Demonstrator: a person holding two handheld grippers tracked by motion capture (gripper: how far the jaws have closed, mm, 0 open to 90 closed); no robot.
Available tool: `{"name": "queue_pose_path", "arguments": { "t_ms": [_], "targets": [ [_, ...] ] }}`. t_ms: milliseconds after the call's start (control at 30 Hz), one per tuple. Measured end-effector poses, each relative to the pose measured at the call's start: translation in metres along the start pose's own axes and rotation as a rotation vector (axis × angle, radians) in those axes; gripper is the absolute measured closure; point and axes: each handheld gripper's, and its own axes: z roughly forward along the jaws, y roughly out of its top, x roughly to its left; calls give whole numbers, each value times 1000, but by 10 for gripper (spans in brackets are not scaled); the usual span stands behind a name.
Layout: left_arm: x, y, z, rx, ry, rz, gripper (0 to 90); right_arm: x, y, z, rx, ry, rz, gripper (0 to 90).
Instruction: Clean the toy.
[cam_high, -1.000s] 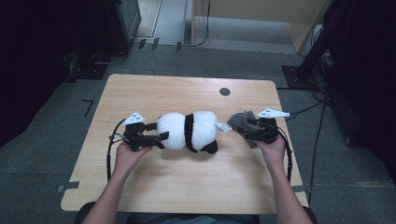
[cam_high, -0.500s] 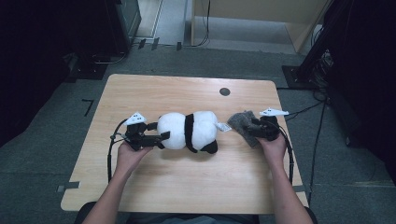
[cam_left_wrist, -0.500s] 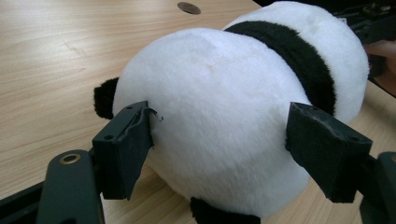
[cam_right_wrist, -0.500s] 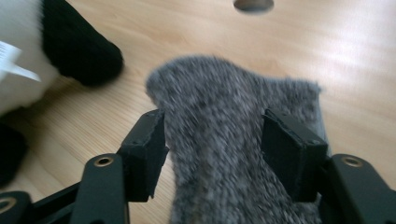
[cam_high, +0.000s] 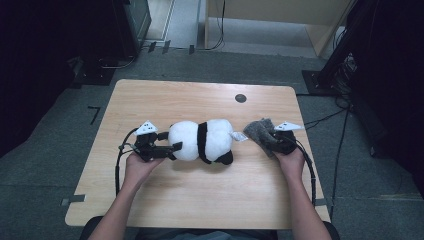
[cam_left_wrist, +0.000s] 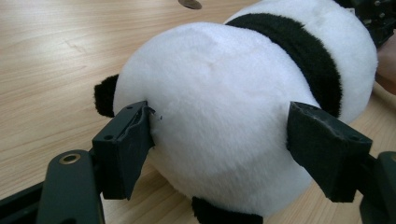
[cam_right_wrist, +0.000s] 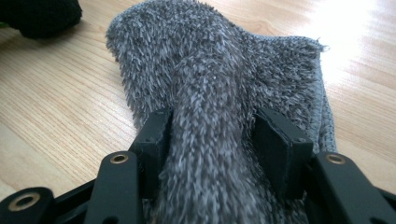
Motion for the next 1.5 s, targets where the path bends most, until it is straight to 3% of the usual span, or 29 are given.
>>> {"name": "queue_pose_path", "arguments": {
  "t_ms": [200, 267, 367, 433, 567, 733, 800, 1000, 1200, 1267, 1400, 1500],
  "targets": [
    [-1, 0, 0, 10, 8, 6, 226, 1, -1, 0, -3, -8, 13, 483],
    [0, -1, 1, 11, 10, 5, 215, 1, 0, 0, 4, -13, 16, 522],
    [1, -2, 1, 9, 7, -2, 212, 0, 3, -2, 18, -20, 27, 673],
    [0, -3, 1, 6, 9, -2, 212, 0, 7, -6, 44, -22, 42, 728],
    [0, -5, 1, -10, 11, 8, 217, -1, 10, -8, 39, -20, 45, 736],
    [0, -6, 1, -9, 11, -14, 213, 1, 16, -14, 2, -1, 60, 737],
    [0, -6, 1, -10, 12, -14, 212, 4, 21, -16, 1, 28, 83, 737],
    [-1, -5, 0, -17, 19, -11, 211, 11, 33, -23, -22, 70, 86, 737],
    [-10, -1, -6, -47, 32, 12, 229, 23, 47, -30, -45, 95, 56, 736],
    [-12, -1, -5, -40, 20, 3, 172, 28, 52, -32, -48, 109, 43, 735],
    [-16, -3, 5, 3, 67, 9, 147, 33, 58, -35, -66, 131, 38, 733],
    [-14, -7, 8, -1, 54, 7, 127, 41, 69, -40, -73, 151, 24, 733]
  ]
}}
